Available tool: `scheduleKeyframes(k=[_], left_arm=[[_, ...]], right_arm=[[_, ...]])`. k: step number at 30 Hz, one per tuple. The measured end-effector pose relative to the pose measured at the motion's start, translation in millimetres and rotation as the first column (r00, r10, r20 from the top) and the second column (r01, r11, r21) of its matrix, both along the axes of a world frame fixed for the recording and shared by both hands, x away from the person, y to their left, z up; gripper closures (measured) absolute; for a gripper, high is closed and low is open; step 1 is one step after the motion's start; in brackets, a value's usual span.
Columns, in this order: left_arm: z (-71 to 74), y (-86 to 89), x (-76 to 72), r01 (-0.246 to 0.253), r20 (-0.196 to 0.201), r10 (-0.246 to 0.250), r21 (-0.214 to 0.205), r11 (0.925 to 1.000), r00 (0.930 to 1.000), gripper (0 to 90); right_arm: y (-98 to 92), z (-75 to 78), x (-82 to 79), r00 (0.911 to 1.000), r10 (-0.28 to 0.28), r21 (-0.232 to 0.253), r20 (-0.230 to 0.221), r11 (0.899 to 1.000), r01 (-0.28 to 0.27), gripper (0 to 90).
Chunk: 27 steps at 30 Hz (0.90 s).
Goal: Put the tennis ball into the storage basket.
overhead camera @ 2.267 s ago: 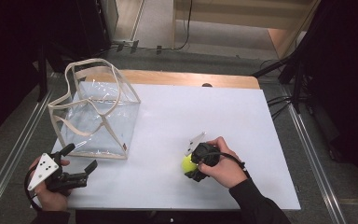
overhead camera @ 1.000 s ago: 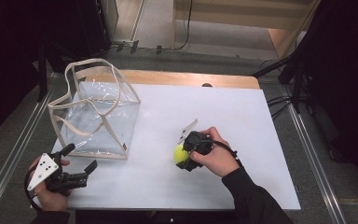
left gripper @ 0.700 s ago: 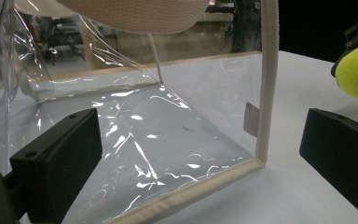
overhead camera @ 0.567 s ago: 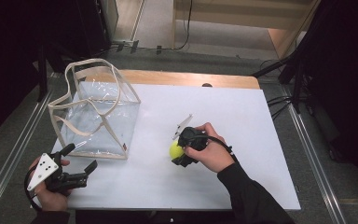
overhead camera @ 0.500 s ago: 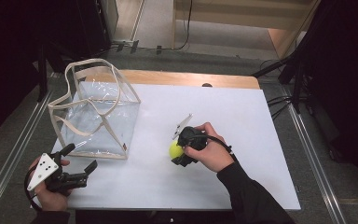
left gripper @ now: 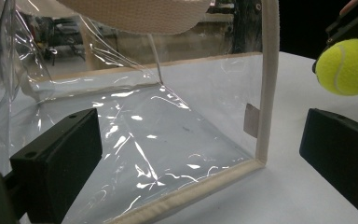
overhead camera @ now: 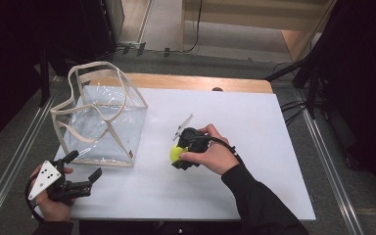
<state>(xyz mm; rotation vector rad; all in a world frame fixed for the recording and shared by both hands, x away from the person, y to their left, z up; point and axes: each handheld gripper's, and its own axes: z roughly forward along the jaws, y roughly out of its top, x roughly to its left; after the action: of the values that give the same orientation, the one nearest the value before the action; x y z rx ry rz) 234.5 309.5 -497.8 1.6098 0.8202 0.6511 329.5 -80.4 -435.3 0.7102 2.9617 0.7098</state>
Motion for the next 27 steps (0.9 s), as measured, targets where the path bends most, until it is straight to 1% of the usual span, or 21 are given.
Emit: scheduleKeyframes(k=[2, 4, 6, 7, 8, 9, 11, 13, 15, 16, 18, 19, 20, 21, 22, 23, 24, 27], left_arm=[[0.0, 0.0, 0.1, 0.000, 0.000, 0.000, 0.000, 1.0000, 1.0000, 0.0], [-0.1, 0.0, 0.3, 0.002, 0.002, -0.002, 0.001, 1.0000, 1.0000, 0.0], [0.0, -0.1, 0.3, 0.001, 0.001, -0.001, -0.002, 1.0000, 1.0000, 0.0], [0.0, -0.1, 0.3, 0.001, 0.001, -0.001, -0.002, 1.0000, 1.0000, 0.0], [0.0, -0.2, 0.2, -0.001, 0.000, 0.001, -0.004, 1.0000, 1.0000, 0.0], [0.0, 0.0, 0.3, 0.000, 0.001, 0.000, -0.003, 1.0000, 1.0000, 0.0], [0.0, -0.1, 0.3, 0.000, 0.001, 0.000, -0.004, 1.0000, 1.0000, 0.0], [0.0, -0.1, 0.3, 0.003, 0.001, -0.003, -0.002, 1.0000, 1.0000, 0.0], [0.0, 0.0, 0.4, 0.002, 0.002, -0.002, -0.001, 1.0000, 1.0000, 0.0], [0.0, 0.0, 0.4, 0.002, 0.002, -0.002, -0.003, 1.0000, 1.0000, 0.0], [0.0, 0.0, 0.4, 0.002, 0.002, -0.002, -0.003, 1.0000, 1.0000, 0.0], [0.0, 0.0, 0.4, 0.003, 0.002, -0.003, -0.003, 1.0000, 1.0000, 0.0], [0.0, 0.0, 0.4, 0.002, 0.001, -0.002, -0.006, 1.0000, 1.0000, 0.0], [0.0, 0.0, 0.3, 0.004, 0.001, -0.004, -0.005, 1.0000, 1.0000, 0.0], [0.0, 0.1, 0.4, 0.004, 0.002, -0.004, -0.005, 1.0000, 1.0000, 0.0], [0.0, 0.2, 0.4, 0.004, 0.002, -0.004, -0.005, 1.0000, 1.0000, 0.0], [0.0, 0.3, 0.3, 0.005, 0.002, -0.005, -0.004, 1.0000, 1.0000, 0.0], [0.0, 0.3, 0.4, 0.005, 0.002, -0.005, -0.005, 1.0000, 1.0000, 0.0]], right_arm=[[2.8, 0.9, 0.9, 1.0000, -0.008, -0.002, 0.006, 1.000, 0.008, 23.2], [5.0, 0.5, 2.2, 0.9998, 0.008, -0.004, 0.019, 1.000, -0.008, 23.2], [7.4, 0.5, 3.6, 0.9993, 0.030, -0.020, 0.024, 0.999, -0.029, 23.3], [8.7, 0.4, 4.6, 0.9991, 0.037, -0.022, 0.019, 0.999, -0.037, 23.4], [9.9, 0.3, 4.5, 0.9996, 0.026, -0.025, 0.014, 0.999, -0.026, 23.4], [10.9, -0.2, 6.4, 0.9992, 0.037, -0.022, 0.016, 0.999, -0.037, 23.4], [13.0, -0.1, 9.1, 0.9994, 0.033, -0.007, -0.011, 0.999, -0.033, 23.4], [14.9, 0.9, 12.5, 0.9989, 0.038, 0.010, -0.028, 0.999, -0.038, 23.5], [18.2, 1.8, 14.7, 0.9986, 0.048, 0.011, -0.022, 0.999, -0.048, 23.6], [20.1, 2.9, 15.1, 0.9984, 0.054, 0.002, -0.016, 0.999, -0.054, 23.6], [22.0, 3.7, 15.3, 0.9980, 0.062, -0.001, -0.012, 0.998, -0.062, 23.6], [23.5, 4.5, 15.8, 0.9970, 0.077, -0.002, -0.009, 0.997, -0.077, 23.6], [25.9, 5.3, 15.7, 0.9972, 0.074, -0.005, -0.006, 0.997, -0.074, 23.6], [29.0, 6.0, 16.8, 0.9963, 0.086, -0.012, 0.002, 0.996, -0.086, 23.6], [30.2, 6.0, 16.9, 0.9966, 0.082, -0.013, 0.000, 0.997, -0.082, 23.6], [31.0, 5.6, 18.4, 0.9952, 0.097, -0.011, 0.008, 0.995, -0.097, 23.7], [32.3, 5.8, 18.7, 0.9952, 0.097, -0.014, 0.000, 0.995, -0.097, 23.7], [34.4, 5.4, 20.0, 0.9935, 0.114, -0.011, 0.003, 0.993, -0.114, 23.6]])
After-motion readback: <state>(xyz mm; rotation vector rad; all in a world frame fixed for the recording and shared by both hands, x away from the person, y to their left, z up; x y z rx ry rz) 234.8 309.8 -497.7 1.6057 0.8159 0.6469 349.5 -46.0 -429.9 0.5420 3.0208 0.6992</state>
